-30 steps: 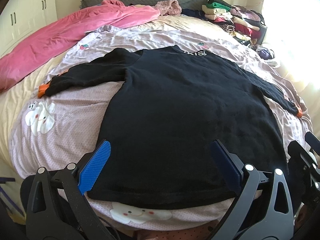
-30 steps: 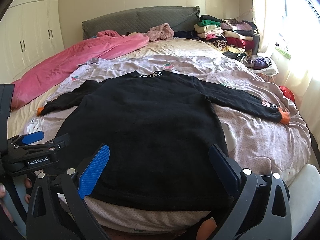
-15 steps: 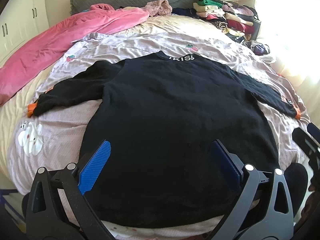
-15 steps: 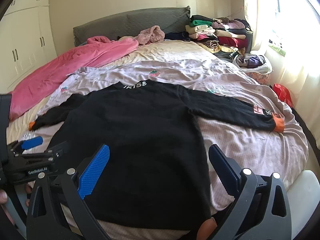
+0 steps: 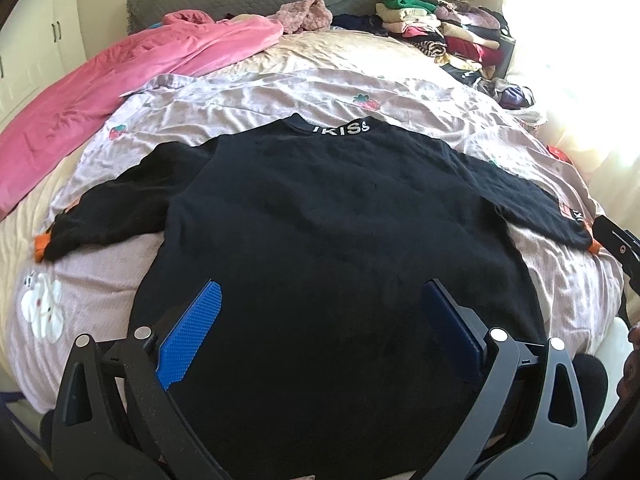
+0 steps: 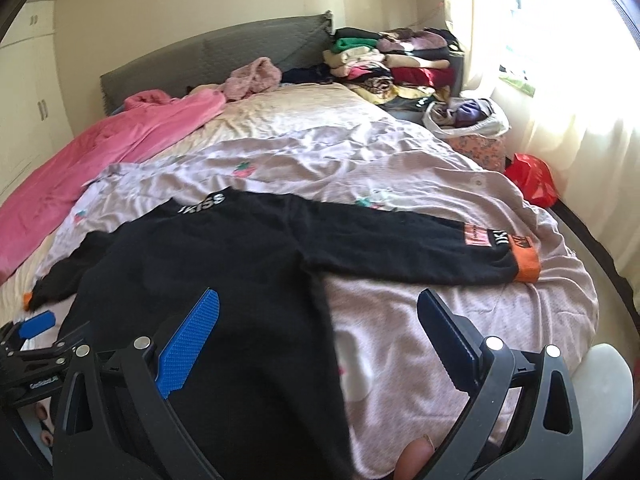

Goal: Fold small clothes
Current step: 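Move the right tool to the orange sleeve cuff and close on it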

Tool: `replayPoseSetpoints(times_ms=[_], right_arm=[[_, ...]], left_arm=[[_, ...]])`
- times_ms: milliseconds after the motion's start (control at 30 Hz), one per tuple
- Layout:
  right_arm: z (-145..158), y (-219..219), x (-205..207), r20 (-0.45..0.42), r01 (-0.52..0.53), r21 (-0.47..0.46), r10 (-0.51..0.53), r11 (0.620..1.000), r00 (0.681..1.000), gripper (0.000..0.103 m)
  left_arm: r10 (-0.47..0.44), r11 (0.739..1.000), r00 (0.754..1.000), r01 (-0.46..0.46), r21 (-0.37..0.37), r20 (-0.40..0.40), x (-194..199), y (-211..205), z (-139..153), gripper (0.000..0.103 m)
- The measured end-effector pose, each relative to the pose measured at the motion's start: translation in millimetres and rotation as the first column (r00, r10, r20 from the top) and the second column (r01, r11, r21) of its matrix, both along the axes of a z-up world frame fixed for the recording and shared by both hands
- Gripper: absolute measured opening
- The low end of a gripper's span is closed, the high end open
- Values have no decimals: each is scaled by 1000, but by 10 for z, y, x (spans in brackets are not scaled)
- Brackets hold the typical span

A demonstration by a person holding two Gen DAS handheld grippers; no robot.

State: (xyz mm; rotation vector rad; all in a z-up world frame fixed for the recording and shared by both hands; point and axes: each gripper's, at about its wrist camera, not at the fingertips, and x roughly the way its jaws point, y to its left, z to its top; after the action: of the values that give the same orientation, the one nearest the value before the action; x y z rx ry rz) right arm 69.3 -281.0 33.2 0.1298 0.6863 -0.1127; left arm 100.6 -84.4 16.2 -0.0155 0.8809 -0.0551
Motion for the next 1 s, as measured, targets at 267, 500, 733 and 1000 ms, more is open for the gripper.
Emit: replayPoseSetpoints(times_ms=[267, 500, 733, 1000], right_arm=[[19, -367, 272, -7, 82, 24, -82, 996, 997, 99], [61, -666, 533, -16, 147, 51, -147, 988, 989, 99], [134, -925, 804, -17, 221, 80, -220, 972, 975, 99], [141, -1231, 1082, -17, 322, 146, -323, 935, 946, 99]], left_arm=[[-22, 1000, 1000, 22, 10, -22, 320, -135, -40, 94], [-46, 999, 998, 47, 20, -31, 579, -243, -43, 94], [-72, 997, 997, 73, 40, -33, 834, -347, 9, 94], [-118, 993, 993, 119, 20, -26, 1202, -611, 137, 94]])
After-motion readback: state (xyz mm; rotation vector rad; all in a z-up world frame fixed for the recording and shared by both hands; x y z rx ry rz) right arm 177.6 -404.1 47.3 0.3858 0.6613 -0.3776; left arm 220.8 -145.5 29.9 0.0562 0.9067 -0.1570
